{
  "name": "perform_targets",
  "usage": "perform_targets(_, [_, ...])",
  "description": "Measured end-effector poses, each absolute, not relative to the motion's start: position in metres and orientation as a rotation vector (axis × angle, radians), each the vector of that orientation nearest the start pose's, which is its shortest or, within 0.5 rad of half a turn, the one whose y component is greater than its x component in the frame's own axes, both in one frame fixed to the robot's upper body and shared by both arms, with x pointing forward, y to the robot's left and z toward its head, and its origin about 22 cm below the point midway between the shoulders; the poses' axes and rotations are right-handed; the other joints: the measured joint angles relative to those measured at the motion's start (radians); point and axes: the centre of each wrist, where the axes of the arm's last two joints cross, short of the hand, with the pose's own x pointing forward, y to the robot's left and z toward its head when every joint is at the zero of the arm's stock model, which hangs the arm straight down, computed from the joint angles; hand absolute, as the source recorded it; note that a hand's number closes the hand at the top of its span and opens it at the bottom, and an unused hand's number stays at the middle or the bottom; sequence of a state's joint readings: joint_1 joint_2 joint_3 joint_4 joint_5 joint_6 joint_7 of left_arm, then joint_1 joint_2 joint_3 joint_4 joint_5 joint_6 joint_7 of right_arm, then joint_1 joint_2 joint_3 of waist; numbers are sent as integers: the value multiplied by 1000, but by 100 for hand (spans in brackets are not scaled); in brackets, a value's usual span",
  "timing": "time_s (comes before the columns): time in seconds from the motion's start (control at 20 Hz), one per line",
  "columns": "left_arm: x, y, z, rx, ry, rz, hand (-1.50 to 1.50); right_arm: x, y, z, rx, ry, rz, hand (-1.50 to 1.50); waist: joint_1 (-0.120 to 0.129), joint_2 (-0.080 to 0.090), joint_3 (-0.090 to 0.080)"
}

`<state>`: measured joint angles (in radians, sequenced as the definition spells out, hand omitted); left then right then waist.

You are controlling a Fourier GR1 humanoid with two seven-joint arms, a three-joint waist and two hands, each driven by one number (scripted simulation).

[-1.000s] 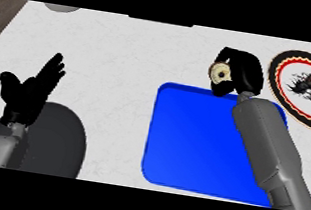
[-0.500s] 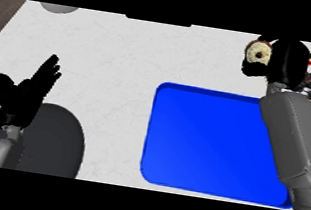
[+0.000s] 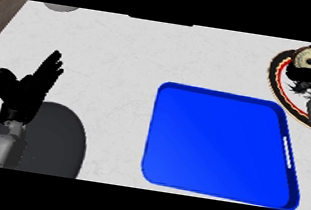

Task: Pick the cupcake from the tray and place it in the plate

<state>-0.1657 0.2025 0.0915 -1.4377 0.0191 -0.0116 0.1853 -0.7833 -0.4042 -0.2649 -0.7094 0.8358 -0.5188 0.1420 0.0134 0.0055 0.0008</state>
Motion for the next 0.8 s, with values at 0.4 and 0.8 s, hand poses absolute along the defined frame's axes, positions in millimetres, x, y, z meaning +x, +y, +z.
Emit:
perform_targets(0.4, [286, 278, 24, 155, -1418, -105, 0, 394, -402, 73, -1341, -1268, 298, 150, 11, 6, 1])
perform_targets(0.8, [290, 275, 25, 145, -1424, -116, 0, 372, -441, 59, -1124, -1179, 326, -150, 27, 13, 3])
